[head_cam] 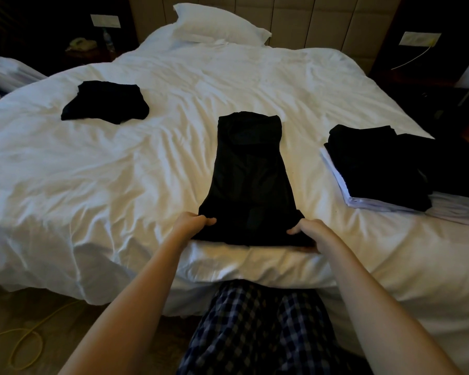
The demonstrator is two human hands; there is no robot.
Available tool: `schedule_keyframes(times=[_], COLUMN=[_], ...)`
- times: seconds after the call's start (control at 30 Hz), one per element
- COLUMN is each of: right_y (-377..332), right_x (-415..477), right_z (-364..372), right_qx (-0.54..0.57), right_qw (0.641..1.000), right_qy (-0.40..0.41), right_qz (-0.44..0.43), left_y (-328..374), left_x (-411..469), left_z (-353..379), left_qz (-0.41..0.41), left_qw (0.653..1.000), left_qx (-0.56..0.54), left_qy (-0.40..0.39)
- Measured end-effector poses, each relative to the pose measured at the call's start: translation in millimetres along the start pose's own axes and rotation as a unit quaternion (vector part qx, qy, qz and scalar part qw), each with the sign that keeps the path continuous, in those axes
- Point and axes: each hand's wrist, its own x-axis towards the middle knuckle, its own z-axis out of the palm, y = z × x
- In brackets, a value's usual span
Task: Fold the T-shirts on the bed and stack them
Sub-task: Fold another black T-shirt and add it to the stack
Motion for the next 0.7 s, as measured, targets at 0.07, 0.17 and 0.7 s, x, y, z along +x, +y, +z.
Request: schedule_keyframes(times=[0.07,0.17,0.7], right_y=[1,4,6], right_x=[-8,-17,2], right_z=[-1,3,11], right_qx=[-0.100,-0.229,-0.379], right_qw=[0.995,0.961,0.851], right_qy=[0.025,0.097,0.107], right_qz=[-0.018,-0.124,-0.347], left_y=[0,6,20], left_x=[-5,-18,0], left_z=[-4,-1,7], left_qz=[0.013,0.088,0.295], left_qw=[0.997,0.970,0.785], left_qx=[0.074,0.219,0.543], left_qy=[-0.008,0.051,0.033])
